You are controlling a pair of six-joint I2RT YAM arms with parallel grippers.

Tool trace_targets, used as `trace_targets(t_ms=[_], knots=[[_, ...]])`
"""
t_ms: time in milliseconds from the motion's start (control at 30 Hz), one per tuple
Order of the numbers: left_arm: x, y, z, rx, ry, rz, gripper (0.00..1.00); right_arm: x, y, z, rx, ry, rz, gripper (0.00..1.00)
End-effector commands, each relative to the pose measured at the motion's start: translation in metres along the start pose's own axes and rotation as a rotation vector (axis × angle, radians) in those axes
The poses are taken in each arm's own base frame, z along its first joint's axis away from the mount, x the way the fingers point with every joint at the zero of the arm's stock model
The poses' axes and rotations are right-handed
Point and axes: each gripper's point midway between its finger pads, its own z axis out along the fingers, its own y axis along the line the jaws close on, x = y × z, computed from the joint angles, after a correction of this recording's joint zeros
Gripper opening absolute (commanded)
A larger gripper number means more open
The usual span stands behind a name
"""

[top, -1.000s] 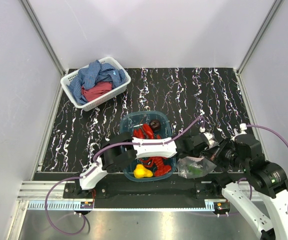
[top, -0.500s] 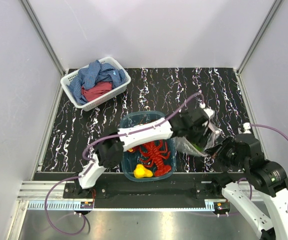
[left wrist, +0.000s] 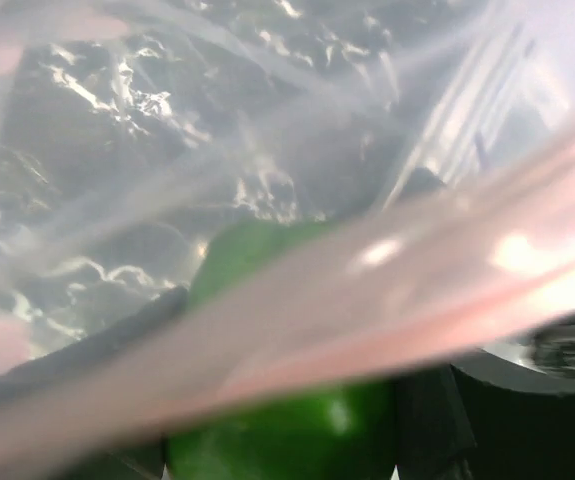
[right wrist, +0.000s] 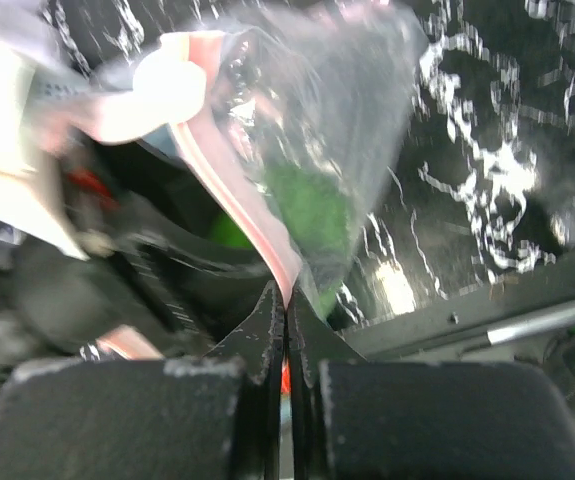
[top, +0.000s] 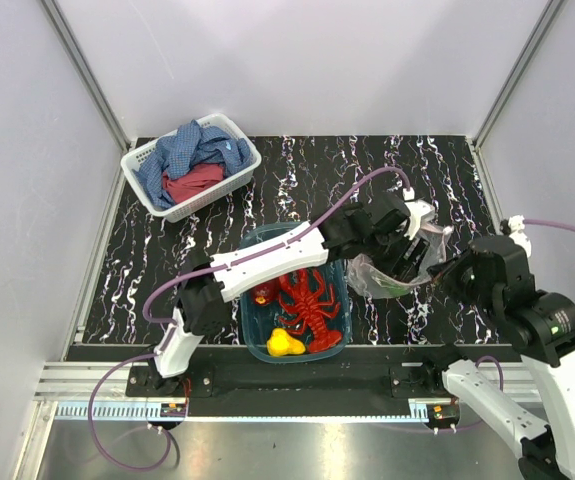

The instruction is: Open the zip-top bag and remove the fake food

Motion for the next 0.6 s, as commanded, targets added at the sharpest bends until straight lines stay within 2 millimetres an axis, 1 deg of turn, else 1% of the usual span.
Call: trace_targets(t_ms=[0, 33, 100, 167, 200, 233, 267, 300, 333, 367, 400, 433, 467, 500, 533, 567], knots=[[0.000, -0.004, -0.021, 0.018, -0.012, 0.043, 0.00, -0.036, 0.015, -0.006, 0.011, -0.123, -0.035, 0.00], [0.006, -0.001, -0.020, 0.006, 0.001, 0.040, 0.00, -0.036, 0.015, -0.004, 0.018, -0.121, -0.052, 0.00], [0.000, -0.001, -0.028, -0.006, -0.028, 0.045, 0.00, -0.033, 0.014, 0.002, 0.036, -0.103, -0.071, 0.00], [-0.017, -0.009, -0.041, 0.004, -0.083, 0.057, 0.00, -0.026, 0.013, 0.004, 0.023, -0.078, -0.086, 0.00], [-0.025, -0.012, -0.046, 0.007, -0.107, 0.066, 0.00, -0.019, 0.008, 0.008, 0.030, -0.059, -0.094, 0.00], [-0.036, -0.016, -0.052, 0.012, -0.137, 0.073, 0.00, -0.016, 0.007, 0.007, 0.015, -0.055, -0.093, 0.00], [-0.051, -0.024, -0.061, 0.024, -0.182, 0.081, 0.00, -0.010, 0.008, 0.008, -0.003, -0.032, -0.095, 0.00], [-0.059, -0.029, -0.065, 0.035, -0.203, 0.091, 0.00, -0.003, 0.003, 0.012, 0.006, -0.005, -0.100, 0.00], [-0.065, -0.035, -0.068, 0.060, -0.219, 0.105, 0.00, 0.001, 0.003, 0.012, 0.000, 0.011, -0.103, 0.00], [-0.074, -0.043, -0.069, 0.100, -0.248, 0.121, 0.00, 0.006, 0.002, 0.011, -0.002, 0.032, -0.103, 0.00], [-0.067, -0.062, -0.070, 0.228, -0.215, 0.142, 0.00, 0.007, 0.002, 0.011, -0.006, 0.036, -0.096, 0.00], [-0.067, -0.076, -0.073, 0.335, -0.211, 0.155, 0.00, 0.006, 0.004, 0.009, -0.017, 0.031, -0.090, 0.00], [-0.073, -0.088, -0.078, 0.420, -0.237, 0.164, 0.00, 0.004, 0.005, 0.008, -0.024, 0.023, -0.089, 0.00], [-0.067, -0.091, -0.077, 0.450, -0.215, 0.125, 0.00, 0.002, 0.007, 0.006, -0.033, 0.015, -0.097, 0.00], [-0.066, -0.091, -0.077, 0.461, -0.212, 0.102, 0.00, 0.000, 0.007, 0.004, -0.034, 0.010, -0.105, 0.00], [-0.076, -0.088, -0.083, 0.472, -0.246, 0.072, 0.00, -0.001, 0.007, 0.004, -0.034, 0.008, -0.117, 0.00]])
